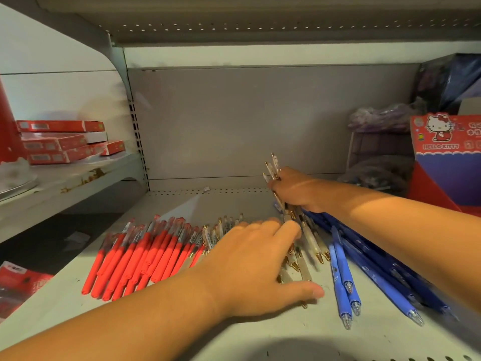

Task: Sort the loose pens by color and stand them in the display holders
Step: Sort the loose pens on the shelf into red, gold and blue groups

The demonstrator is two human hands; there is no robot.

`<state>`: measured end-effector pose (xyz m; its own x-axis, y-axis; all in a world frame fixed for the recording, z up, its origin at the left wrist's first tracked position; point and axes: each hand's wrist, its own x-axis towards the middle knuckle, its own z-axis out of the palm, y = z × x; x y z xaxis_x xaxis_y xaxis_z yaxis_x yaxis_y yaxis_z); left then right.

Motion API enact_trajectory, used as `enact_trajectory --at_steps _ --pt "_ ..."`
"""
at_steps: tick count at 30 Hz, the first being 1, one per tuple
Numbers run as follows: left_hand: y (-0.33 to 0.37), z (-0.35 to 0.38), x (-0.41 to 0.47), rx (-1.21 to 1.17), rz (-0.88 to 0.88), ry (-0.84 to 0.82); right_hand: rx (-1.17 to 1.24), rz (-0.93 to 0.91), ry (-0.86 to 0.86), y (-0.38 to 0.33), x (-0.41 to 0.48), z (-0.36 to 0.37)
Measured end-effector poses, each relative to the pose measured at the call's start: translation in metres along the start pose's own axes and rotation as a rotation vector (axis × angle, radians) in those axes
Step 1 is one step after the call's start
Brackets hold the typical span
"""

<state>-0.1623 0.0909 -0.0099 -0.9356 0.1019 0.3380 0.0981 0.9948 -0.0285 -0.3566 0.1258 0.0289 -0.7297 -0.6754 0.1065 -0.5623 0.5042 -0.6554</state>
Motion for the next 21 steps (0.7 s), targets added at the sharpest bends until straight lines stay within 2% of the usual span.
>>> enact_trajectory --at_steps 4,11,21 --pt "0.001 -0.005 0.001 0.013 0.039 0.094 0.118 0.068 -0.058 -0.007 -0.021 0.008" --pt "0.004 -0.006 -0.001 0.069 0.116 0.012 0.071 0.086 -0.134 -0.013 -0.034 0.025" --pt "0.007 0.002 -0.003 0.166 0.148 0.083 0.703 0.155 0.07 -0.015 -0.008 0.024"
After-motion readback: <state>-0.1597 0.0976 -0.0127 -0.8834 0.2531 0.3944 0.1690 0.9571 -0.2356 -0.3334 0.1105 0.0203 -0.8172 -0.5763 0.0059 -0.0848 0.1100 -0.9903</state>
